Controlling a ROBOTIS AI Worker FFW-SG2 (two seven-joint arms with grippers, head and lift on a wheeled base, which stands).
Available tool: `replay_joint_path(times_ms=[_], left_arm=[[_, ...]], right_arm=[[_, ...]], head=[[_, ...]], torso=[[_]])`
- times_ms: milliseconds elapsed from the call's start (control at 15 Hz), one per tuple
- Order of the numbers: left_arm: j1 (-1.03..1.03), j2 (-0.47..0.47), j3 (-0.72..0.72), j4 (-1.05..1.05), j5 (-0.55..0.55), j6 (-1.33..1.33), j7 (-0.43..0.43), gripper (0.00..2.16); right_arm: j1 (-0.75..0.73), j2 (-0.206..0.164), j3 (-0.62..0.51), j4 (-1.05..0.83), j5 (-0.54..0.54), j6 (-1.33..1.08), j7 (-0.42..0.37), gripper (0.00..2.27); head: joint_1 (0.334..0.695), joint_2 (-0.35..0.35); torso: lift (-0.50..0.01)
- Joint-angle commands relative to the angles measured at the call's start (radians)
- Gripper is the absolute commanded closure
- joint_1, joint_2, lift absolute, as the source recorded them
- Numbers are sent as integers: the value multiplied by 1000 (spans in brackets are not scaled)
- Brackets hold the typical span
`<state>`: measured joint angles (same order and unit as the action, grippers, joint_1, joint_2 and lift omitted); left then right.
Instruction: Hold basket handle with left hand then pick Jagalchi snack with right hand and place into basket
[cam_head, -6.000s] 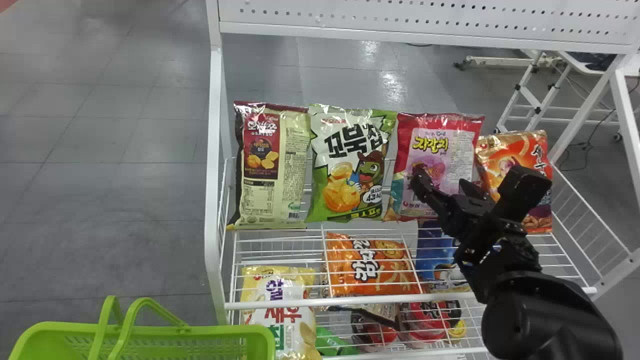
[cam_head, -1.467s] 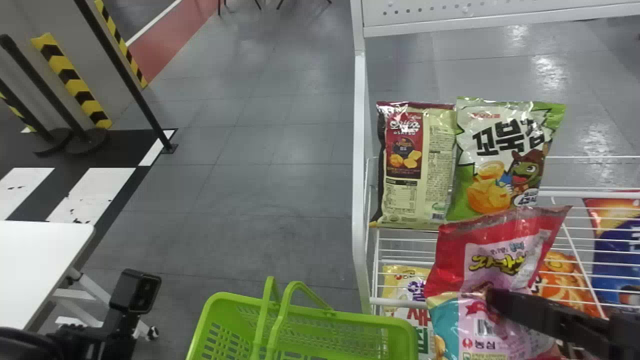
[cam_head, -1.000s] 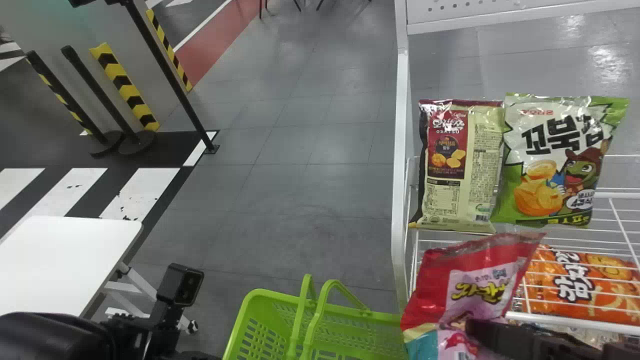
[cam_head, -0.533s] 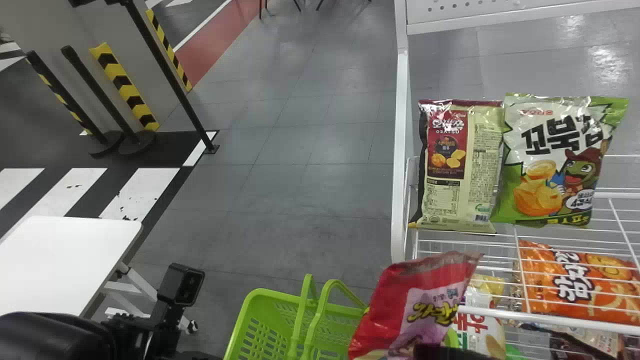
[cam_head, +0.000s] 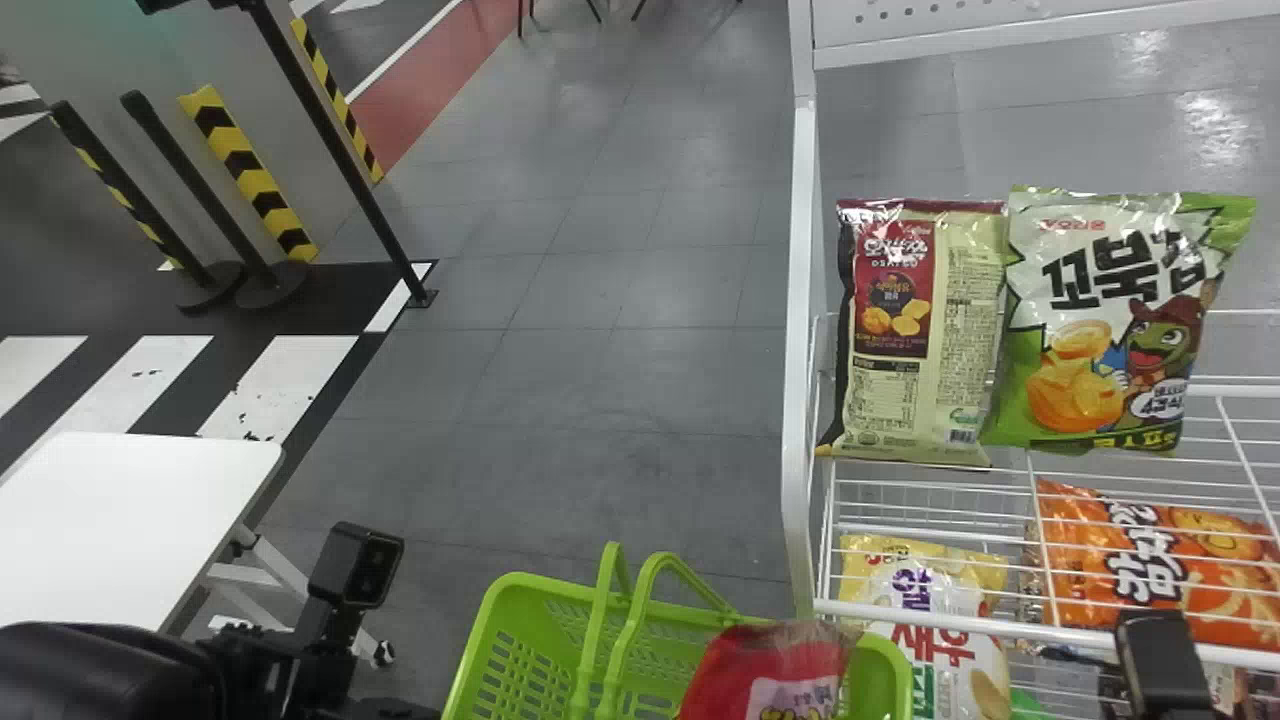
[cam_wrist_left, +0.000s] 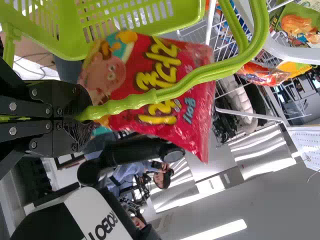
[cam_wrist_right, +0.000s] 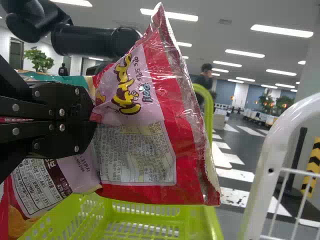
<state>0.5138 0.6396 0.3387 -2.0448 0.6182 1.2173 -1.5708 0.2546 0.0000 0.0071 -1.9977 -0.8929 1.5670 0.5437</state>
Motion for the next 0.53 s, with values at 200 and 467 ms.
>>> replay_joint_path(times_ms=[200, 467], left_arm=[[-1, 2, 0, 5, 0, 0, -10, 2148], [-1, 5, 0, 8, 0, 0, -10, 2148]], right_arm=[[-3, 1, 56, 30, 111, -52, 21, 451], [-20, 1, 110, 63, 181, -163, 19, 26]], head=[[695, 350], [695, 350]], torso=[[-9], [-9]])
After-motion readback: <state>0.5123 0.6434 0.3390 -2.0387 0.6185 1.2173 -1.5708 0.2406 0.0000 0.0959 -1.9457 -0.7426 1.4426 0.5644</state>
